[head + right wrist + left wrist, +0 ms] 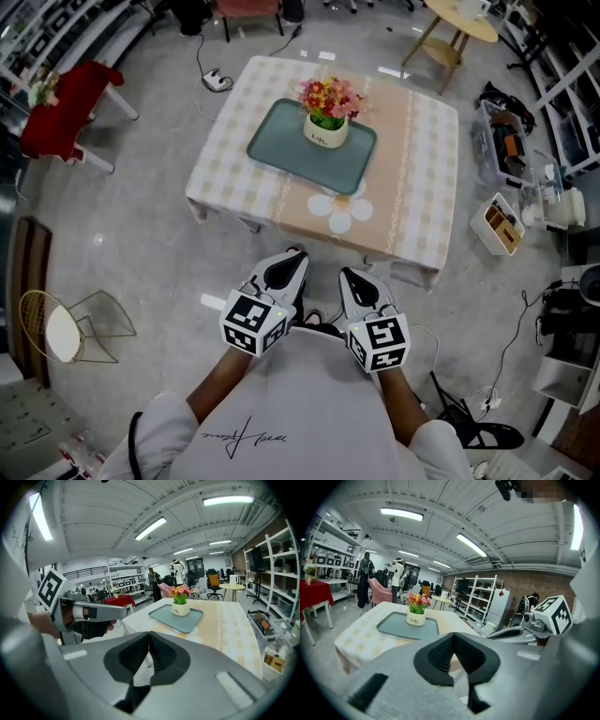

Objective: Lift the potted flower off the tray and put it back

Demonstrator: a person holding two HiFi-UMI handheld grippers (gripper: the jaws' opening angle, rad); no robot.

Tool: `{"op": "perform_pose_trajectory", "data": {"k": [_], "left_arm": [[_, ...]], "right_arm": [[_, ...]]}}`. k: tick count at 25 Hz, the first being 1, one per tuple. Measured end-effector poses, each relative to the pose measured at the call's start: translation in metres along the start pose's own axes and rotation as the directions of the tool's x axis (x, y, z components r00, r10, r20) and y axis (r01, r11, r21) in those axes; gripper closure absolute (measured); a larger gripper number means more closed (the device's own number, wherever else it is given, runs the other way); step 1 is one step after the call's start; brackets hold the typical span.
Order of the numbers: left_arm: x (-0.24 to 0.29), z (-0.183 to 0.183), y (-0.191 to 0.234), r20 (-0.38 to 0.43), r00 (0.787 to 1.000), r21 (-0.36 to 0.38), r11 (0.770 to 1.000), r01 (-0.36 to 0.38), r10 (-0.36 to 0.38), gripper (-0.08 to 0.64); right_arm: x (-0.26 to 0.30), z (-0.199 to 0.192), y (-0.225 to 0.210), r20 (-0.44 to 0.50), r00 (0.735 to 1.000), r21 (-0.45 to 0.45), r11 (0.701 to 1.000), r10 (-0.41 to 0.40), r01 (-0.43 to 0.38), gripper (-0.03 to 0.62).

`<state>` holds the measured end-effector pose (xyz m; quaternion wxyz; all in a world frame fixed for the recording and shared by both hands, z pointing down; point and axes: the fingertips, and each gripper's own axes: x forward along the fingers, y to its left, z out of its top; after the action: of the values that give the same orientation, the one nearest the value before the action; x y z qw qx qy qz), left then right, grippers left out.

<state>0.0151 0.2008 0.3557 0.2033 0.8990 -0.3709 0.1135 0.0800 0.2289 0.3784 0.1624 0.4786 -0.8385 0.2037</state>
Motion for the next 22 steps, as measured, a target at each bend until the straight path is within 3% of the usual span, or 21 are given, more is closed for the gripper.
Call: {"op": "perform_pose_trajectory", "data": {"k": [7, 13, 22], "left_arm": [[0.029, 0.024, 0.041, -0.032, 0.999, 0.008, 1.000, 0.023, -0.023, 0.561], [0.059, 0.053, 0.073, -0.026, 0.998, -0.012, 0.998, 0.063, -0.063, 0.561], [0.086, 0.085, 0.132, -0.010, 0.996, 0.021, 0.996, 0.091, -0.090, 0.561]], "right_arm": [[0.042, 0.024, -0.021, -0.013, 1.000, 0.031, 0.999, -0.021, 0.021, 0.584], [0.078, 0.049, -0.035, -0.004, 1.000, 0.110, 0.994, -0.023, 0.023, 0.584], [0.124, 0.087, -0.045, 0.018, 0.999, 0.106, 0.994, -0.042, 0.040, 0.584]]}}
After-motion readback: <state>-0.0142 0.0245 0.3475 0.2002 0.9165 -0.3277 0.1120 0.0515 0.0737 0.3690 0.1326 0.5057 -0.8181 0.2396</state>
